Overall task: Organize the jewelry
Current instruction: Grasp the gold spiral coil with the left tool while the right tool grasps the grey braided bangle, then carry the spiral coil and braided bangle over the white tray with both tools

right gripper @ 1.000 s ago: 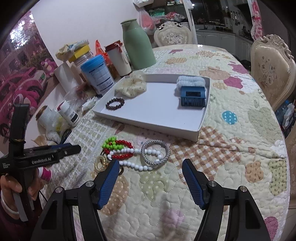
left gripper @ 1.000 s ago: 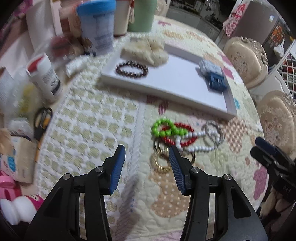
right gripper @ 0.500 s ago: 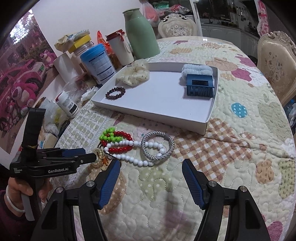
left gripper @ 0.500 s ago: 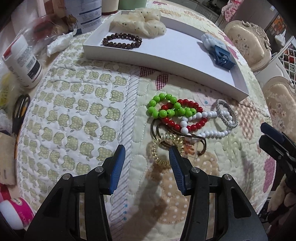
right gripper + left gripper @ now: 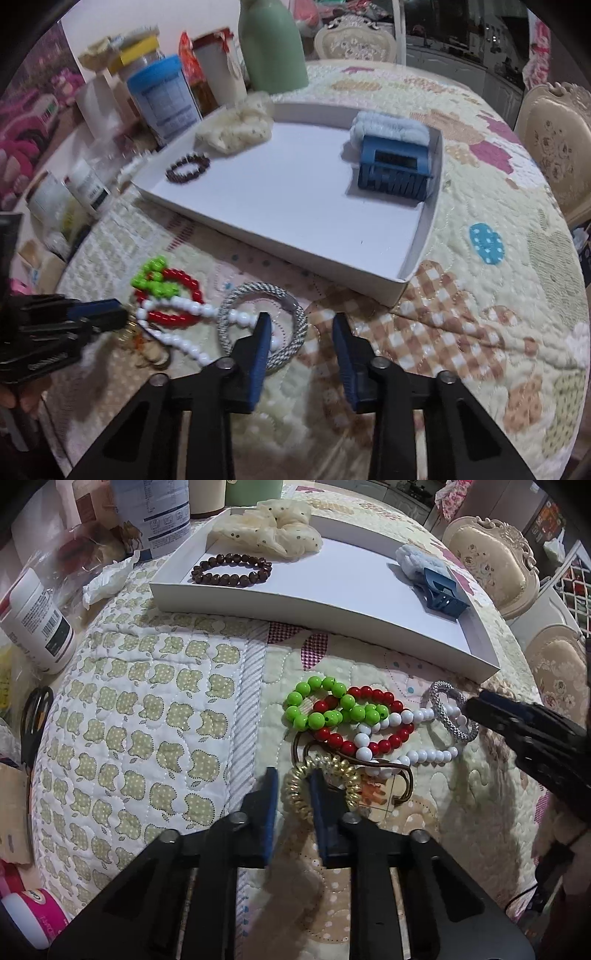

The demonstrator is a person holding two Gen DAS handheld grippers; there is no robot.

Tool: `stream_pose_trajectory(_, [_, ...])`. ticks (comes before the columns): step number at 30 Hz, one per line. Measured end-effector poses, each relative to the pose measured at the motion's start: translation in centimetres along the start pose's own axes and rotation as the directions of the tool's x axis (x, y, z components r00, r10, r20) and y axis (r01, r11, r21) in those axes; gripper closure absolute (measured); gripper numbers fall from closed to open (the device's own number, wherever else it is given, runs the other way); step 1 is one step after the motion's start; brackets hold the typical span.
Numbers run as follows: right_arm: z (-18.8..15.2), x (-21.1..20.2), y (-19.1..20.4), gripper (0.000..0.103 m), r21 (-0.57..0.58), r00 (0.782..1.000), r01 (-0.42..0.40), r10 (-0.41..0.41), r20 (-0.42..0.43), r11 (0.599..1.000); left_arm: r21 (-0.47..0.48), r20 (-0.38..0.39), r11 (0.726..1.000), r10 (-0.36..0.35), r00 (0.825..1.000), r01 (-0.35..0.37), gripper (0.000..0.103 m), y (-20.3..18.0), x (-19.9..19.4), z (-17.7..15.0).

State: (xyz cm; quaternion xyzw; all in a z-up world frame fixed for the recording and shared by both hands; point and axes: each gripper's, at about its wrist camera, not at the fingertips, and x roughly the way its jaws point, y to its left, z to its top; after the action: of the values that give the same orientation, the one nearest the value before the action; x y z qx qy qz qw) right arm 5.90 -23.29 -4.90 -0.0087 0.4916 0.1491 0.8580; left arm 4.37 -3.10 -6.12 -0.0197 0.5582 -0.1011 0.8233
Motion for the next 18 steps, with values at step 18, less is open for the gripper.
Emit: stream_pose_trajectory(18, [0.8,-6.7,-0.4,0.097,-0.001,0.989,-0.042,0.042,0.14,0.999,-0.068,0.078,0.997,-0.018,0.997,0.023,0.094,2.0,-4.3,0.3])
